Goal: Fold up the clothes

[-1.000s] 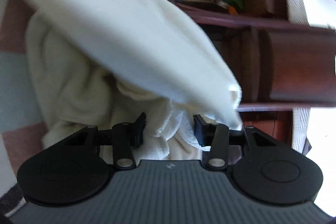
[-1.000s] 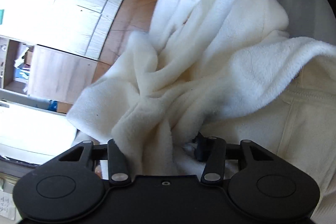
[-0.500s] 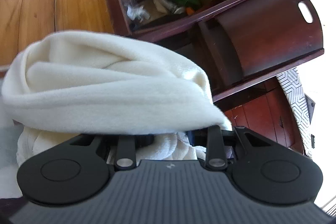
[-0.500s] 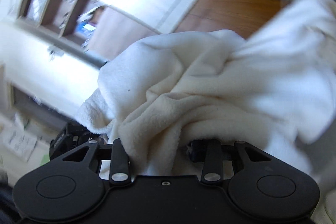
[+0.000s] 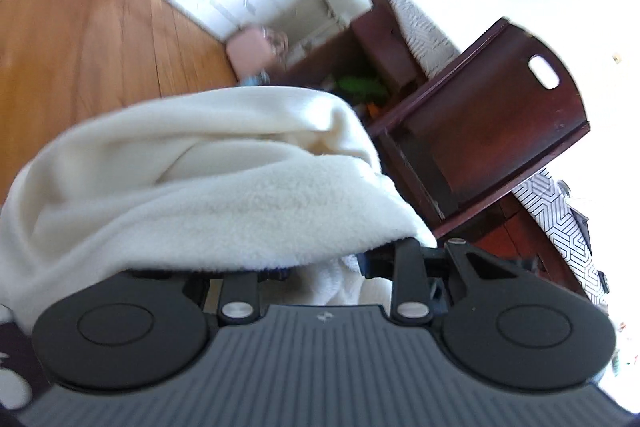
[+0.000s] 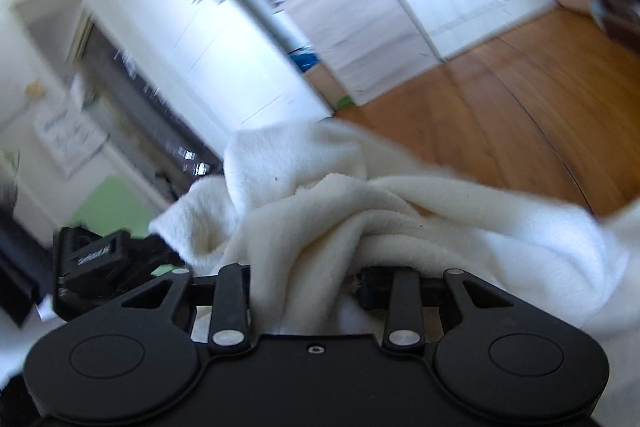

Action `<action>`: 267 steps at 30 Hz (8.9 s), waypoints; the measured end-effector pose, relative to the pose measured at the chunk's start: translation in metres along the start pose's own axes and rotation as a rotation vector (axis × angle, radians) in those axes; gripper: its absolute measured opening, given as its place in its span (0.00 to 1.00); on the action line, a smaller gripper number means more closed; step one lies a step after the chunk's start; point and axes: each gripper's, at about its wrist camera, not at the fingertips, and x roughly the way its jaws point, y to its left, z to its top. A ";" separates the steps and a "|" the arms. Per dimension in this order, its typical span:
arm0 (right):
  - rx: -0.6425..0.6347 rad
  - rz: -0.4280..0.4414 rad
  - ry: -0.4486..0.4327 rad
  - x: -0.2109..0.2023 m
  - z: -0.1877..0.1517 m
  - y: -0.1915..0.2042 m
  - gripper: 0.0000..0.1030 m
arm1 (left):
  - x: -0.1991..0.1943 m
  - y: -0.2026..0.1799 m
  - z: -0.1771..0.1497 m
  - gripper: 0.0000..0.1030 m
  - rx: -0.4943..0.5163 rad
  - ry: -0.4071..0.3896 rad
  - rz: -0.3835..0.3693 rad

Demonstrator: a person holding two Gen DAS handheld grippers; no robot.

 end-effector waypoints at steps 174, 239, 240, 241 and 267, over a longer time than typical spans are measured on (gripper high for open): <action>-0.671 -0.502 0.347 0.316 -0.076 0.003 0.06 | -0.217 0.285 -0.014 0.17 0.390 -0.038 1.164; -0.412 -0.548 0.017 0.247 -0.048 0.070 0.06 | -0.218 0.245 -0.072 0.59 0.301 -0.146 0.831; -0.403 -0.546 0.011 0.241 -0.046 0.071 0.06 | -0.203 0.241 -0.078 0.59 0.355 -0.093 0.804; -0.414 -0.549 0.004 0.238 -0.047 0.074 0.06 | -0.188 0.237 -0.084 0.60 0.406 -0.041 0.773; -0.790 -0.655 0.306 0.292 -0.074 0.015 0.44 | -0.172 0.324 0.008 0.06 0.191 -0.209 0.856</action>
